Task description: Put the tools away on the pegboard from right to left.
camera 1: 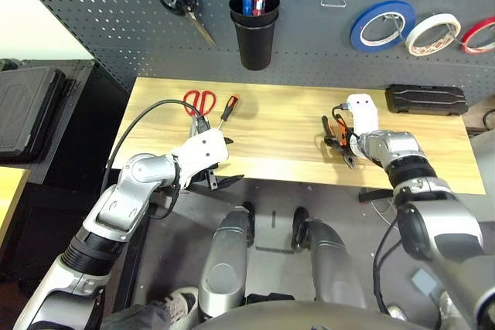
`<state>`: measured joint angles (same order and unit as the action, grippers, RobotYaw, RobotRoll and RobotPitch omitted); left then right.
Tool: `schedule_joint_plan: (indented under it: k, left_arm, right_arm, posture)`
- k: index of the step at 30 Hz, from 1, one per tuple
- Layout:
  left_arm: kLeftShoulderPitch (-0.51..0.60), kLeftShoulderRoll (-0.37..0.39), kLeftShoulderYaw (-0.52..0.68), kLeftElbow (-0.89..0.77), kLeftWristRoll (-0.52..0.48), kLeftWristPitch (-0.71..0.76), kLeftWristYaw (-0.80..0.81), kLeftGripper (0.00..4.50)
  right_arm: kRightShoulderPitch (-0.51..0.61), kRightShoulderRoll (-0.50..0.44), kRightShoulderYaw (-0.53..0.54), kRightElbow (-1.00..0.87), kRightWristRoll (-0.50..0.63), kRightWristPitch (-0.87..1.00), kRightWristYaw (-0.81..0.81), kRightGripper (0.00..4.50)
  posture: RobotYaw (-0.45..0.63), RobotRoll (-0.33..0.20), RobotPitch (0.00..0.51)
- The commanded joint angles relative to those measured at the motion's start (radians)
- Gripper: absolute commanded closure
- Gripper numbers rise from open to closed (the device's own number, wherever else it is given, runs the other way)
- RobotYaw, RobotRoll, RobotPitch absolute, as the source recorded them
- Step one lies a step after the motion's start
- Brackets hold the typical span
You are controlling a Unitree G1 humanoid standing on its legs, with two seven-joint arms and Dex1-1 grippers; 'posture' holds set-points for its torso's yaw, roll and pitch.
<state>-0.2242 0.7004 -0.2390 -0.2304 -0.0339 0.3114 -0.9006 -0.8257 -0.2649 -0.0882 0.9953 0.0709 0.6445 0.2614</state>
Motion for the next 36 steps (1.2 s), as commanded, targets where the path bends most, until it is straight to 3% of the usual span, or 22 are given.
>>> schedule_joint_plan:
  k: [1,6,9,12,13,23,28,36]
  left_arm:
    - [0.019,0.012,-0.014,-0.031,0.013,0.016,-0.006,0.0]
    - [0.023,0.018,-0.013,-0.039,0.014,0.029,-0.003,0.0]
    - [0.022,0.021,-0.011,-0.038,0.018,0.031,-0.001,0.0]
    - [0.017,0.019,-0.013,-0.03,0.022,0.03,0.004,0.0]
    - [0.014,0.018,-0.014,-0.026,0.024,0.028,0.005,0.0]
    - [-0.019,-0.01,-0.001,0.021,0.02,-0.025,0.011,0.0]
    - [-0.003,-0.052,0.074,0.015,-0.07,-0.122,0.003,0.0]
    - [0.003,-0.141,0.174,-0.054,-0.23,-0.132,0.025,0.0]
  right_arm:
    - [0.001,0.017,-0.001,0.09,-0.008,-0.009,-0.013,0.03]
    - [-0.023,0.022,-0.001,0.139,-0.017,-0.017,-0.03,0.03]
    - [-0.027,0.02,0.0,0.151,-0.024,-0.022,-0.033,0.63]
    - [-0.025,0.018,0.003,0.154,-0.033,-0.031,-0.036,1.7]
    - [-0.024,0.018,0.003,0.152,-0.034,-0.033,-0.037,1.82]
    - [0.011,-0.001,0.02,0.055,-0.047,-0.152,0.016,1.82]
    - [0.117,-0.037,0.081,-0.134,-0.089,-0.28,0.076,1.82]
    - [0.271,-0.087,0.11,-0.38,-0.106,-0.454,0.117,1.82]
  posture:
    - [0.35,0.0,0.342]
    - [0.36,0.0,0.343]
    - [0.36,0.0,0.341]
    - [0.35,0.0,0.338]
    - [0.35,0.0,0.335]
    - [0.34,0.0,0.306]
    - [0.33,0.0,0.286]
    - [0.33,0.0,0.265]
